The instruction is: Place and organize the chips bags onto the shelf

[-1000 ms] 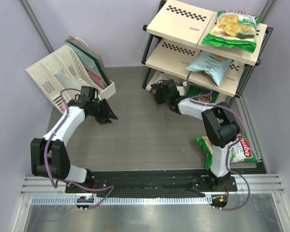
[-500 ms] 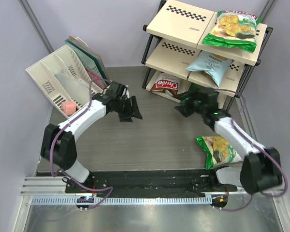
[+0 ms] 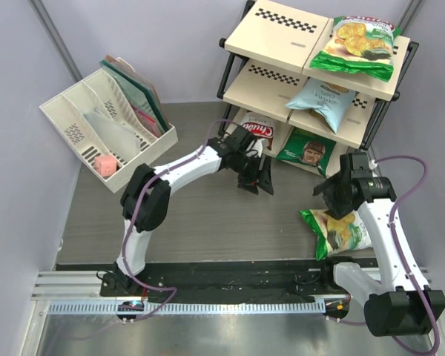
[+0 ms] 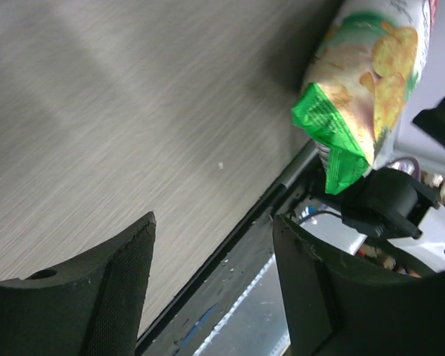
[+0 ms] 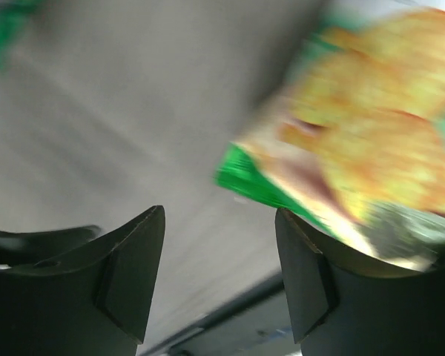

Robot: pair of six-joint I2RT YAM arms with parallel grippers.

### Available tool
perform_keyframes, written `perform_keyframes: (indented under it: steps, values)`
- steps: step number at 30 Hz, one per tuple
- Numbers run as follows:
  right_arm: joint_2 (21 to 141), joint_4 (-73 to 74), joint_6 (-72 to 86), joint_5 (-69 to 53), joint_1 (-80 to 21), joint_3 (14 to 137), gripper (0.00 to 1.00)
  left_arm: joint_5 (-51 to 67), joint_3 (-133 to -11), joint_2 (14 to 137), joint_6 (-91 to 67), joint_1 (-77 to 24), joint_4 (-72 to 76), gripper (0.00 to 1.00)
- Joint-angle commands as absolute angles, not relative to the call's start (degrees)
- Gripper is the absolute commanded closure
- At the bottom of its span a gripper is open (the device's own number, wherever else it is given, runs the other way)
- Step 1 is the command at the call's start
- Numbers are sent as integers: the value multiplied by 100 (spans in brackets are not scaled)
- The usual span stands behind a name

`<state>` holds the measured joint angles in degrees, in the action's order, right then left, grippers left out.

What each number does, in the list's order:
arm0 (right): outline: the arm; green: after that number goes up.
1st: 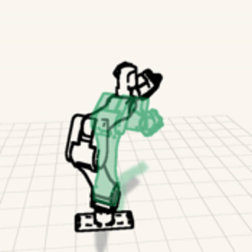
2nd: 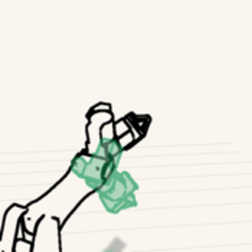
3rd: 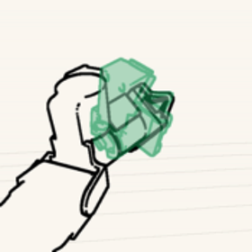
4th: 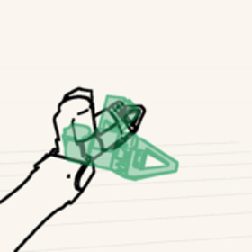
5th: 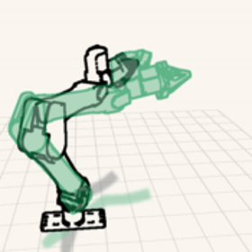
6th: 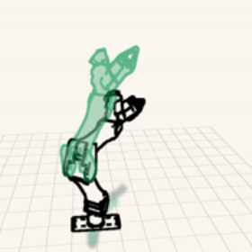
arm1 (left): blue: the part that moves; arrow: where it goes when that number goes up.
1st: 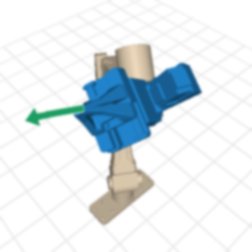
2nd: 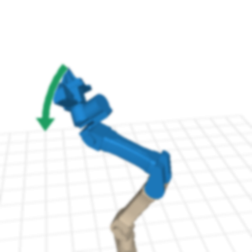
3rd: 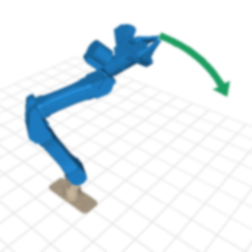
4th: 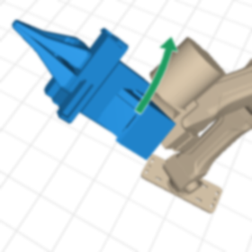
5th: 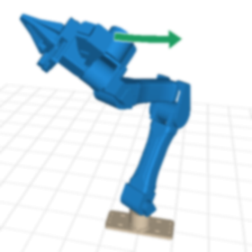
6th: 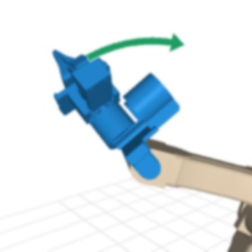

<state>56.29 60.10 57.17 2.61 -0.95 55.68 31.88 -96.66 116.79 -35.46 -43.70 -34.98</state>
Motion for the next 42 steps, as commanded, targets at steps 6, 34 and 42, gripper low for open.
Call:
perform_keyframes:
  steps: [6,34,42]
  values:
    - [5379,8032,5089,1379,316,5203,36,4367,-10072,12497,-4324,-5000,-2172,35]
    - [5906,7102,4984,1301,325,4553,39,4509,-10459,13869,-5958,-5431,-27,35]
    - [6012,6917,4860,1204,325,4465,41,4588,-10398,14089,-6415,-5669,650,59]
